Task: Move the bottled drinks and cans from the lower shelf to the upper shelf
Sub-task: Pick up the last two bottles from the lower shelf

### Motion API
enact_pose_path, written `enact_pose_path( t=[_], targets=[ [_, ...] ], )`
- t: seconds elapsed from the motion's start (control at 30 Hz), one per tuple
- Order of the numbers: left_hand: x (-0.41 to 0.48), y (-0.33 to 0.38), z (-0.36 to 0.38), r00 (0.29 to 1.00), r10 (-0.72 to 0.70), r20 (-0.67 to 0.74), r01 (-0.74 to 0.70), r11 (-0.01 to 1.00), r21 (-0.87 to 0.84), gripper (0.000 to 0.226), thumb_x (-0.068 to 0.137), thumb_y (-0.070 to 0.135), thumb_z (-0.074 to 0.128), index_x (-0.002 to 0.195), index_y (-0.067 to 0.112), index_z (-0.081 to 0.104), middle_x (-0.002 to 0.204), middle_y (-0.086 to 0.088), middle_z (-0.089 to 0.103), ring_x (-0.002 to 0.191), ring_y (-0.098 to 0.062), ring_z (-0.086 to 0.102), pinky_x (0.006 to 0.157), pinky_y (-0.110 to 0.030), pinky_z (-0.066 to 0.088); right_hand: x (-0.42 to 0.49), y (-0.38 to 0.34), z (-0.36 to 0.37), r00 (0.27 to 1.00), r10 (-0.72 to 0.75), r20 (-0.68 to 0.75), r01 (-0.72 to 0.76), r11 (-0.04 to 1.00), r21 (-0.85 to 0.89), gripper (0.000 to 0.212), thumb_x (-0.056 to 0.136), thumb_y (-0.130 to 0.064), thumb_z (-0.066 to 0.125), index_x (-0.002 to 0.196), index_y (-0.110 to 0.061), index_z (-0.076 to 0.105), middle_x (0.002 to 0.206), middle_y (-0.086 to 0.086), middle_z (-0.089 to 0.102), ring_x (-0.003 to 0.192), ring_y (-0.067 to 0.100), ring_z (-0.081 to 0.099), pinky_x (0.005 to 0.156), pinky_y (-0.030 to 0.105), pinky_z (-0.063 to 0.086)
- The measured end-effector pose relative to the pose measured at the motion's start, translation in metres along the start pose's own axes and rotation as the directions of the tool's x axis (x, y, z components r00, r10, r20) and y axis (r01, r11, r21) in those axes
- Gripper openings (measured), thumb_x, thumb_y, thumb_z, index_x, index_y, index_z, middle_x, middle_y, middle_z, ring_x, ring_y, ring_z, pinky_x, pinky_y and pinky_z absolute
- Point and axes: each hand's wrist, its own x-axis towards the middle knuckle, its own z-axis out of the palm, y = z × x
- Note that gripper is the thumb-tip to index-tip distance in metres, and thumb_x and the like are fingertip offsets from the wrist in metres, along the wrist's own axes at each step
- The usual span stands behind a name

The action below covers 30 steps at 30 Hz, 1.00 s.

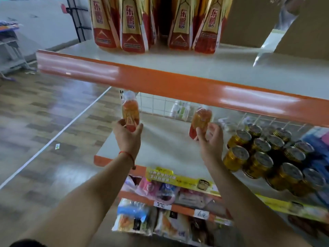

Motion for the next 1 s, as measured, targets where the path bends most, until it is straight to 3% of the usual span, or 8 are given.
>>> enact_pose_path(
  t=[0.13,0.23,0.3,0.43,0.57,0.7,0.8,1.0],
  targets=[
    [0.049,-0.02,0.016,0.994,-0.108,-0.003,0.108,0.994,0.031,0.103,0.065,0.033,0.088,0.146,0.013,0.027,0.142,-0.011,0.039,0.128,-0.022,0.046,0.108,-0.027,0.038,0.053,0.022,0.009,0.983,0.184,-0.023,-0.185,0.973,-0.136,0.076,0.082,-0.036,0.076,0.14,-0.004,0.039,0.139,0.013,0.046,0.128,0.028,0.047,0.103,0.032,0.039],
    [0.081,-0.03,0.03,0.985,-0.169,0.046,0.169,0.986,0.009,0.12,0.05,0.044,0.088,0.148,0.025,0.022,0.142,-0.01,0.04,0.126,-0.025,0.05,0.107,-0.044,0.047,0.076,0.028,0.019,0.951,0.297,0.081,-0.282,0.946,-0.159,0.093,0.077,-0.036,0.082,0.148,-0.008,0.028,0.149,0.011,0.037,0.136,0.028,0.041,0.102,0.031,0.04],
    [0.09,-0.026,0.038,0.977,-0.202,0.073,0.202,0.979,0.006,0.111,0.057,0.032,0.091,0.147,0.02,0.027,0.14,-0.009,0.044,0.122,-0.025,0.053,0.104,-0.043,0.048,0.089,0.034,0.026,0.941,0.321,0.107,-0.301,0.938,-0.17,0.087,0.073,-0.032,0.085,0.141,-0.01,0.034,0.141,0.01,0.046,0.129,0.028,0.048,0.093,0.028,0.043],
    [0.1,-0.03,0.046,0.974,-0.22,0.051,0.219,0.975,0.026,0.086,0.065,0.02,0.088,0.137,0.022,0.041,0.129,-0.003,0.055,0.112,-0.023,0.058,0.098,-0.042,0.053,0.1,0.045,0.041,0.933,0.337,0.126,-0.312,0.933,-0.182,0.08,0.07,-0.033,0.086,0.134,-0.015,0.04,0.129,0.008,0.058,0.118,0.031,0.057,0.096,0.041,0.049],
    [0.109,-0.05,0.047,0.98,-0.199,0.007,0.198,0.979,0.056,0.087,0.052,0.029,0.082,0.131,0.03,0.046,0.124,-0.002,0.056,0.105,-0.024,0.062,0.088,-0.047,0.058,0.095,0.045,0.048,0.931,0.353,0.094,-0.329,0.922,-0.205,0.077,0.076,-0.033,0.082,0.136,-0.015,0.037,0.131,0.008,0.056,0.117,0.031,0.056,0.072,0.032,0.051],
    [0.109,-0.053,0.049,0.981,-0.192,-0.007,0.192,0.98,0.055,0.083,0.053,0.021,0.08,0.129,0.028,0.047,0.124,-0.004,0.054,0.103,-0.024,0.062,0.085,-0.048,0.059,0.093,0.046,0.049,0.929,0.362,0.079,-0.341,0.918,-0.201,0.075,0.076,-0.034,0.081,0.134,-0.017,0.037,0.132,0.007,0.056,0.119,0.03,0.056,0.093,0.039,0.05],
    [0.108,-0.048,0.047,0.977,-0.211,-0.003,0.211,0.976,0.057,0.082,0.052,0.024,0.081,0.127,0.028,0.049,0.123,-0.004,0.055,0.101,-0.023,0.063,0.086,-0.047,0.059,0.091,0.048,0.046,0.929,0.358,0.088,-0.339,0.923,-0.183,0.077,0.075,-0.034,0.082,0.134,-0.017,0.036,0.132,0.006,0.055,0.119,0.03,0.055,0.091,0.038,0.049],
    [0.086,-0.032,0.056,0.984,-0.175,0.033,0.172,0.982,0.081,0.067,0.072,0.012,0.08,0.129,0.022,0.047,0.129,-0.004,0.047,0.115,-0.027,0.054,0.101,-0.048,0.049,0.088,0.044,0.046,0.93,0.358,0.082,-0.34,0.924,-0.175,0.075,0.077,-0.034,0.08,0.135,-0.018,0.035,0.131,0.006,0.055,0.118,0.03,0.056,0.095,0.041,0.05]
  ],
)
